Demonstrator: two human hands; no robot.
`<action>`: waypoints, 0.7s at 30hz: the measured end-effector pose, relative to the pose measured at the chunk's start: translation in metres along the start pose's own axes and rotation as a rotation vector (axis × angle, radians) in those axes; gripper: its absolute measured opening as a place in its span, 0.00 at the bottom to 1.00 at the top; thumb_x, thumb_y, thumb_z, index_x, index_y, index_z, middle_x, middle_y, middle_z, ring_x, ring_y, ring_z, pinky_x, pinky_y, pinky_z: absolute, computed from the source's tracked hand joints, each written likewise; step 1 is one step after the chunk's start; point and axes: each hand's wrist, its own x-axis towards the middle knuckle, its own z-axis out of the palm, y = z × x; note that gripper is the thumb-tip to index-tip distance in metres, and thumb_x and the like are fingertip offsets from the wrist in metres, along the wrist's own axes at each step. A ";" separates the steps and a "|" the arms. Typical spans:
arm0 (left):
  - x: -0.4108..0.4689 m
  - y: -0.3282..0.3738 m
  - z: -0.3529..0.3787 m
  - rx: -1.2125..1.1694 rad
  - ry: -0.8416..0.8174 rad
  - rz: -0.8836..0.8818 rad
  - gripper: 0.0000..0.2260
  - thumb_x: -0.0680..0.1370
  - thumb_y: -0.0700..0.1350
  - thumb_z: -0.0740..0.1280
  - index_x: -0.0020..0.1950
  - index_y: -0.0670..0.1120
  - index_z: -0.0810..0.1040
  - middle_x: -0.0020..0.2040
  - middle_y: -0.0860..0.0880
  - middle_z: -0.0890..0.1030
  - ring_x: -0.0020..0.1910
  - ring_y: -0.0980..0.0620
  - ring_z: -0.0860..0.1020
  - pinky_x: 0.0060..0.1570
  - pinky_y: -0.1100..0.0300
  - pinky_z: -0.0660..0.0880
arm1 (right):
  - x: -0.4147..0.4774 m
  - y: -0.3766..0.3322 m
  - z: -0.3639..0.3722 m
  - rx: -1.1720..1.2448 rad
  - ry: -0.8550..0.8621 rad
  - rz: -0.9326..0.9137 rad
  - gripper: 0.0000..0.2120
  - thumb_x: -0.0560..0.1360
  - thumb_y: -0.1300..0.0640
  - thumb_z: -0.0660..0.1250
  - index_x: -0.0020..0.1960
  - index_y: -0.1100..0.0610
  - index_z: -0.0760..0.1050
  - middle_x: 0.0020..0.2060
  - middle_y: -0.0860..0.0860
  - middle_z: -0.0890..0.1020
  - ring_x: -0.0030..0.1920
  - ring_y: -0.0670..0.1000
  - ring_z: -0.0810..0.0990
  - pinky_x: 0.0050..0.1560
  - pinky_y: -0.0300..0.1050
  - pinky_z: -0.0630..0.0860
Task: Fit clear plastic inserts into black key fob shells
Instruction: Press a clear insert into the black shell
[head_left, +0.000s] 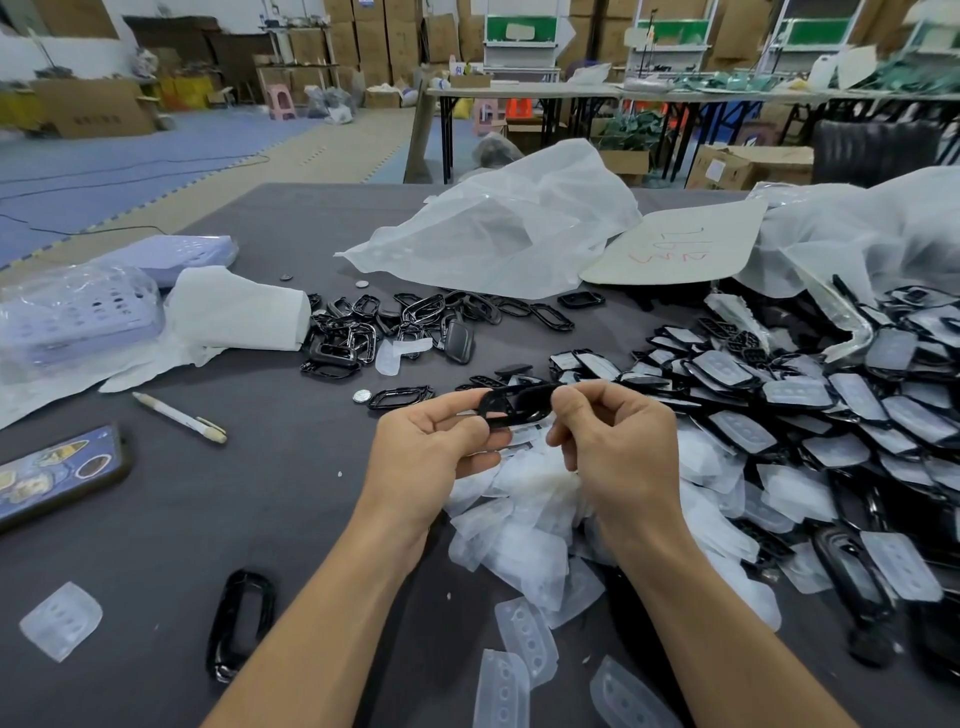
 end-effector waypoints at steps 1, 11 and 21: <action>0.000 0.000 0.000 0.002 0.001 0.000 0.13 0.80 0.30 0.67 0.61 0.41 0.83 0.47 0.45 0.89 0.47 0.49 0.88 0.41 0.61 0.83 | 0.000 0.000 -0.001 -0.024 0.036 -0.041 0.12 0.80 0.59 0.70 0.37 0.56 0.81 0.29 0.52 0.83 0.26 0.48 0.72 0.27 0.41 0.70; -0.003 0.000 0.001 0.105 -0.033 0.039 0.17 0.79 0.29 0.68 0.48 0.52 0.86 0.41 0.46 0.89 0.38 0.54 0.87 0.41 0.63 0.84 | -0.010 -0.010 -0.008 -0.613 0.016 -0.551 0.08 0.78 0.62 0.68 0.48 0.50 0.74 0.33 0.44 0.80 0.34 0.45 0.76 0.36 0.34 0.71; -0.007 -0.002 0.003 0.295 -0.073 0.030 0.17 0.78 0.31 0.67 0.50 0.53 0.88 0.42 0.47 0.89 0.41 0.53 0.87 0.44 0.54 0.84 | -0.019 -0.011 0.005 -0.917 -0.158 -0.505 0.03 0.73 0.60 0.70 0.43 0.53 0.81 0.35 0.50 0.82 0.38 0.54 0.79 0.40 0.49 0.75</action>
